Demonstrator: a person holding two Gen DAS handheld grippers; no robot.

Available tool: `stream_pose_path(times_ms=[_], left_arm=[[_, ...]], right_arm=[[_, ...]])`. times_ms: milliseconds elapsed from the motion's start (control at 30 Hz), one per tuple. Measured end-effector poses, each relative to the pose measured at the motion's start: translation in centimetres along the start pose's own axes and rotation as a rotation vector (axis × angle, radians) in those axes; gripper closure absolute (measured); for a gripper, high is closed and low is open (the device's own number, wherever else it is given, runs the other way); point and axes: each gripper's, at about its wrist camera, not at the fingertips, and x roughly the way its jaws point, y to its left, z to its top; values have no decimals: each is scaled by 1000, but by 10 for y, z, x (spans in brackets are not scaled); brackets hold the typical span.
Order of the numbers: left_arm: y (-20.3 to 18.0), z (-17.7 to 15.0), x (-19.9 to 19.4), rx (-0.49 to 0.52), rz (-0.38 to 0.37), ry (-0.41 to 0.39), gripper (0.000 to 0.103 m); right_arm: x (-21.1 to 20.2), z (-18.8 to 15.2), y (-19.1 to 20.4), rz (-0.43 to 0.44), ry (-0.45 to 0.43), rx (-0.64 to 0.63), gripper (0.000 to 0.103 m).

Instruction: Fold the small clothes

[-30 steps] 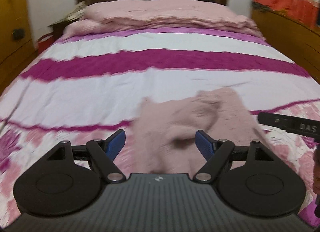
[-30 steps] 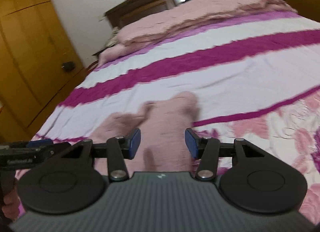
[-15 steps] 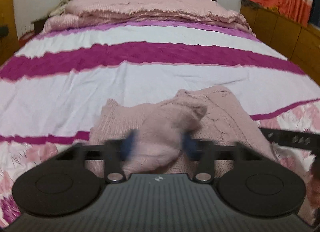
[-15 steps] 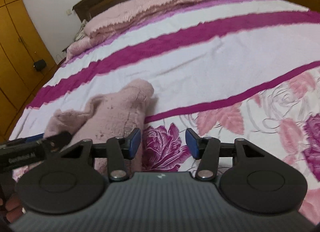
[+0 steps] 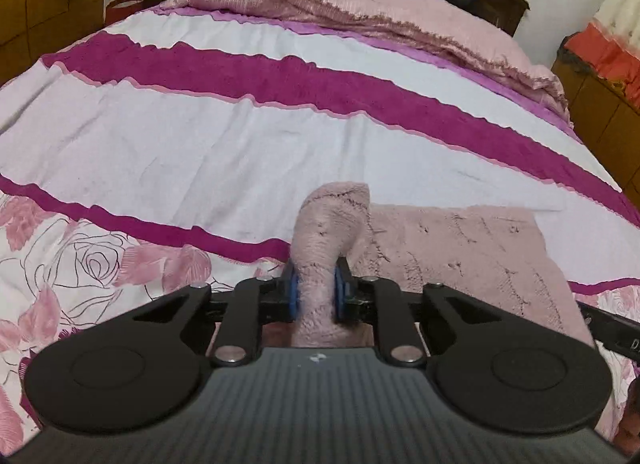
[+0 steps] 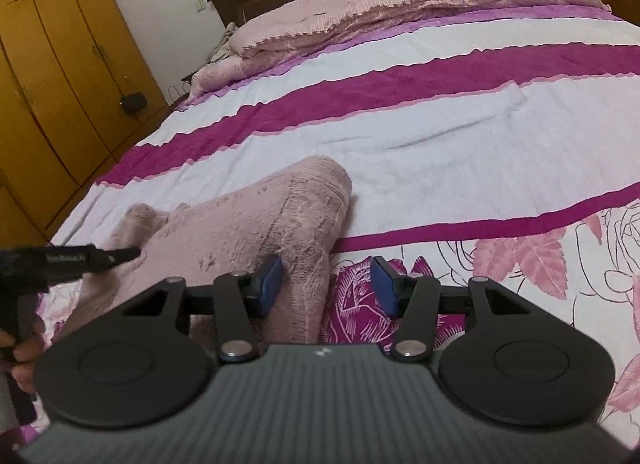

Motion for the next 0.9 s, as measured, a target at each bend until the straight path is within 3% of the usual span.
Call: stream_pose_path(times_ms=[133, 300, 467, 600, 700, 900], left_arm=[[-3, 4, -8, 35, 42, -28, 57], [-11, 15, -21, 65, 39, -100, 51], [-17, 19, -1, 89, 75, -56, 51], [-13, 14, 35, 69, 97, -5, 47], [-14, 14, 42, 82, 117, -8, 42], [-4, 15, 19, 66, 78, 6, 41]], right_arm=[[-9, 3, 0, -31, -20, -15, 50], [-20, 9, 5, 14, -100, -17, 50], [-7, 17, 22, 100, -80, -77, 51], [31, 13, 30, 74, 11, -119, 51], [47, 12, 31, 49, 27, -110, 49], [20, 12, 38, 37, -5, -118, 48]])
